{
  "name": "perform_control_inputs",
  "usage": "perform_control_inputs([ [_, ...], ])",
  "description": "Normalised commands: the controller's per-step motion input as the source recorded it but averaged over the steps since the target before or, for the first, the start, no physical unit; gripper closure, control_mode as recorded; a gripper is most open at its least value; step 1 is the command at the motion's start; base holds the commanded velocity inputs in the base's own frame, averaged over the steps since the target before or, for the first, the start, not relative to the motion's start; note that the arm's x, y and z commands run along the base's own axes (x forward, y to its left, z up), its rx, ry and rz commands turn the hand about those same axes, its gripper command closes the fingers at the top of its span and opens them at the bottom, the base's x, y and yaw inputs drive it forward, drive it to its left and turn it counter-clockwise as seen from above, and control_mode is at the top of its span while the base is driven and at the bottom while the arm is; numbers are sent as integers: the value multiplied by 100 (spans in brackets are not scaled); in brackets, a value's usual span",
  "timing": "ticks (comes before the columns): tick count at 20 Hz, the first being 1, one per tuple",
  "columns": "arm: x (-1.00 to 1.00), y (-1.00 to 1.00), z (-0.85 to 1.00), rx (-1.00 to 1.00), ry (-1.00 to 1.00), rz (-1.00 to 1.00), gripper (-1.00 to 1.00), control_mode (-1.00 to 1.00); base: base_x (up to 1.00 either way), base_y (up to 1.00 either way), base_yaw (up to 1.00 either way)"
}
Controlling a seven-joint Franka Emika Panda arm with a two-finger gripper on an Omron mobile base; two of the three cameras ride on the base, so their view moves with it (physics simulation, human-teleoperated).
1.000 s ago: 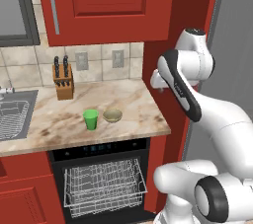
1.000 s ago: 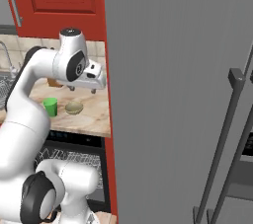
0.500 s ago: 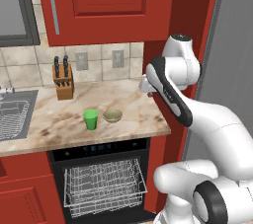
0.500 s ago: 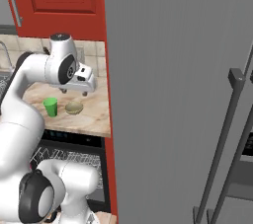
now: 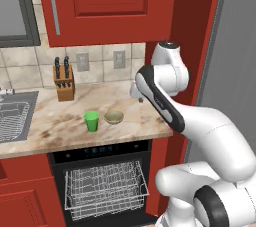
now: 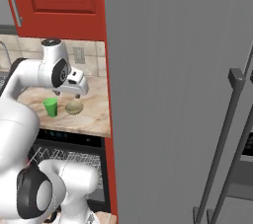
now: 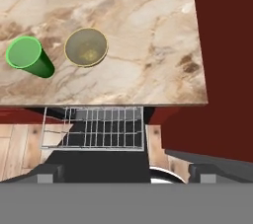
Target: Pick up the cup and bowl from the counter, place them in the dishwasher, and close the dishwasher door.
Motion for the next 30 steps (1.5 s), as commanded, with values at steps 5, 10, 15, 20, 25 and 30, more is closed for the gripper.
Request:
perform_control_inputs([
  [5,15,36,-25,0,0,-1,-100,-100,0,0,0],
  [10,18,33,-25,0,0,-1,-100,-100,0,0,0],
  [15,16,27,-18,0,0,0,-100,-100,0,0,0],
  [20,18,25,-16,0,0,-1,-100,-100,0,0,0],
  [25,12,27,-19,0,0,-1,-100,-100,0,0,0],
  [30,13,28,-24,0,0,0,-100,-100,0,0,0],
])
